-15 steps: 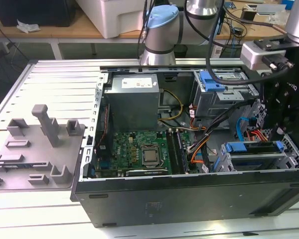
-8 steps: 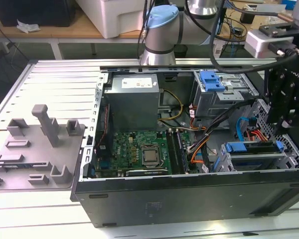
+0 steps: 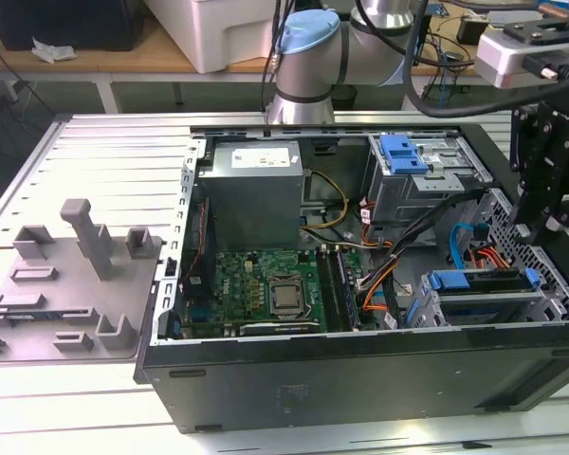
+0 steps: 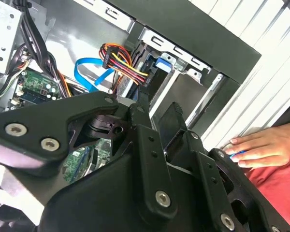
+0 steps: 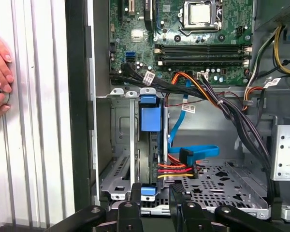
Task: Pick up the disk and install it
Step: 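Insert the first disk wire, then insert the second disk wire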
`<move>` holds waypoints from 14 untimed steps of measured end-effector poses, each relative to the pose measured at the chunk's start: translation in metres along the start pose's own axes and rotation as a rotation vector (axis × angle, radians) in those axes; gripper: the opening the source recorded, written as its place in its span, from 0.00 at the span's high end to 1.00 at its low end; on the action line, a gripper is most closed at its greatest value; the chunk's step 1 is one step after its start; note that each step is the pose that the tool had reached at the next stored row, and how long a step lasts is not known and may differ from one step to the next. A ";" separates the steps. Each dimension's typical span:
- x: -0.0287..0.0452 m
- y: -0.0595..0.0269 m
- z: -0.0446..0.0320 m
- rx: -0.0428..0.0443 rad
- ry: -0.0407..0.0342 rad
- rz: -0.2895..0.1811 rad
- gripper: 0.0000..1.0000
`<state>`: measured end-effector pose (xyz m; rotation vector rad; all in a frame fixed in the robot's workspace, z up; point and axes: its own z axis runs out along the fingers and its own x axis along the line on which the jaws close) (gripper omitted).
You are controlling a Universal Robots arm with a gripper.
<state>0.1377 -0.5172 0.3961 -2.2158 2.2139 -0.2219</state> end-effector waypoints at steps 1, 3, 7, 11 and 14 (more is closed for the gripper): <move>0.0001 -0.0001 -0.0006 0.0000 -0.0003 0.000 0.63; 0.0000 -0.0001 -0.0007 0.0000 -0.0003 0.000 0.63; 0.0001 -0.0002 -0.0016 0.0000 -0.0001 0.000 0.63; 0.0002 -0.0002 -0.0019 0.0000 -0.0001 0.000 0.63; 0.0002 -0.0002 -0.0020 0.0000 -0.0001 0.000 0.63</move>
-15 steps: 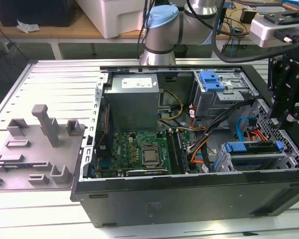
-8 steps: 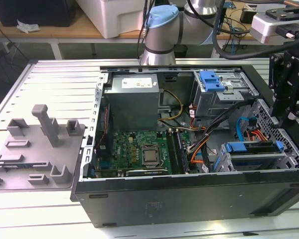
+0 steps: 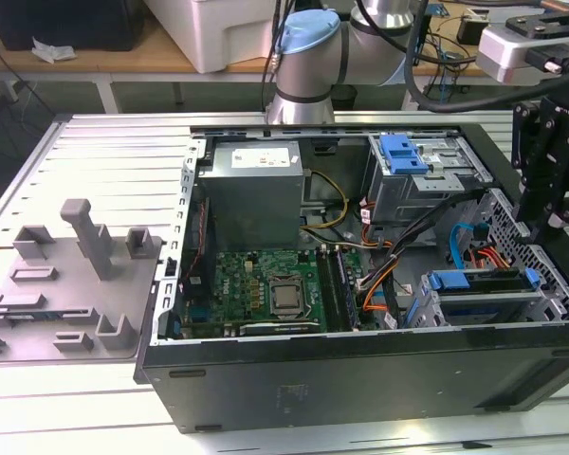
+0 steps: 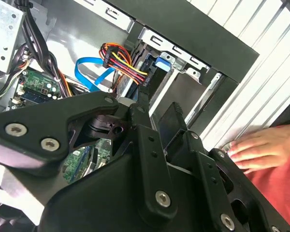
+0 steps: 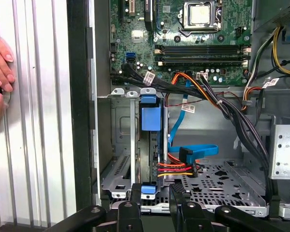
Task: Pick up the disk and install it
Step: 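Insert the second disk wire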
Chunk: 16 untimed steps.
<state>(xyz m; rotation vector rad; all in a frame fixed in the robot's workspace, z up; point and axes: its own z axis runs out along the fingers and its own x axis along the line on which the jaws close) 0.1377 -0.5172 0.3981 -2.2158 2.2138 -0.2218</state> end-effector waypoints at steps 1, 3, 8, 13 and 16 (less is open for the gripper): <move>0.0000 0.0000 0.0000 0.0000 0.0000 0.000 0.63; -0.0035 0.0000 -0.0002 0.0000 0.0038 0.000 0.63; -0.0199 0.0003 0.0029 0.0000 0.0187 -0.001 0.63; -0.0330 0.0006 0.0045 -0.0011 0.0252 0.009 0.63; -0.0350 0.0016 0.0071 -0.0032 0.0387 0.017 0.63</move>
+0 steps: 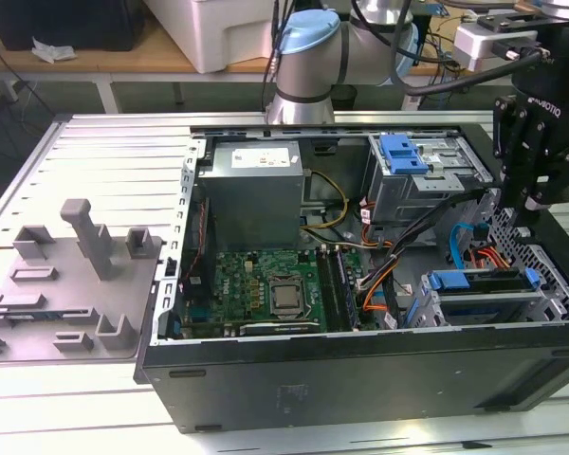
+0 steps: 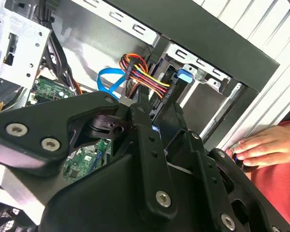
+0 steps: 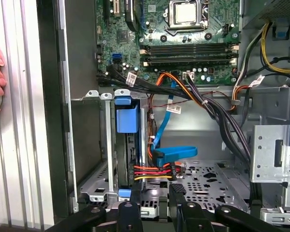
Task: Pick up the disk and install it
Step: 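Insert the second disk wire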
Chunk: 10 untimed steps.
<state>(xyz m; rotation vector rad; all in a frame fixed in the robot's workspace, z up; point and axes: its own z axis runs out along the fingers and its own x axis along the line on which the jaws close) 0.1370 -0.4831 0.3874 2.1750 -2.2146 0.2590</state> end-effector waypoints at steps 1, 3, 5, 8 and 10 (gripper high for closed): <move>-0.0005 0.0003 0.0004 -0.0006 0.0018 0.002 0.63; -0.0025 0.0011 0.0021 -0.0031 0.0069 0.009 0.63; -0.0037 0.0015 0.0031 -0.0046 0.0100 0.012 0.63; -0.0065 0.0023 0.0053 -0.0086 0.0163 0.020 0.63; -0.0081 0.0028 0.0064 -0.0108 0.0194 0.026 0.63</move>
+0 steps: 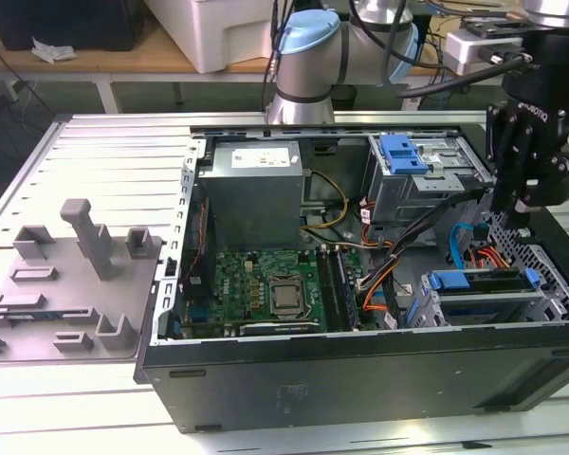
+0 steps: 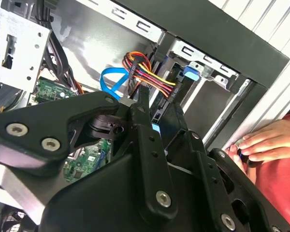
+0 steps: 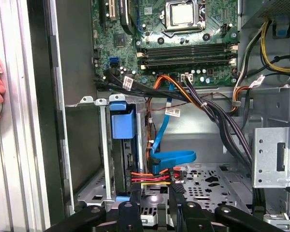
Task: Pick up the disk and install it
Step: 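Insert the second disk wire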
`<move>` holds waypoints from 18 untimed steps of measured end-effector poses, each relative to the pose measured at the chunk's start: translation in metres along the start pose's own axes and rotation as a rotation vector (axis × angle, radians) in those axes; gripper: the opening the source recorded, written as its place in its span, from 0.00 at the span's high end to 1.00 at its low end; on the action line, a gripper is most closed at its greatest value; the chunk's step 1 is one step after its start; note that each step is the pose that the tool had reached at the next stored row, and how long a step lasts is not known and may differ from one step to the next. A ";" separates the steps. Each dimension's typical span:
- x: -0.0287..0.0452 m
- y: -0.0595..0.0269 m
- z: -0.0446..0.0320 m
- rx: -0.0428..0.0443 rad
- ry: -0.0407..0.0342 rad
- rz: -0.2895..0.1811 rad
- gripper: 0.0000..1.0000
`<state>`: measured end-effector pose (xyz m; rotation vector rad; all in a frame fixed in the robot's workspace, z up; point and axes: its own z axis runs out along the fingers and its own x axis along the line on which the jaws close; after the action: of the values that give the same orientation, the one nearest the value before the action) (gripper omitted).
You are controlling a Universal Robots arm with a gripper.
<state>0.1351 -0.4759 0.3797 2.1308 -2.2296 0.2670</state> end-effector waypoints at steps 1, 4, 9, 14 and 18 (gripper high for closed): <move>-0.0009 0.0003 0.0007 -0.0014 0.0019 0.003 0.63; -0.0033 0.0012 0.0026 -0.0054 0.0073 0.010 0.63; -0.0075 0.0032 0.0046 -0.0124 0.0145 0.022 0.63; -0.0107 0.0056 0.0056 -0.0186 0.0197 0.035 0.63; -0.0117 0.0079 0.0071 -0.0299 0.0345 0.041 0.63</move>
<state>0.1284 -0.4651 0.3702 2.0514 -2.2462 0.2682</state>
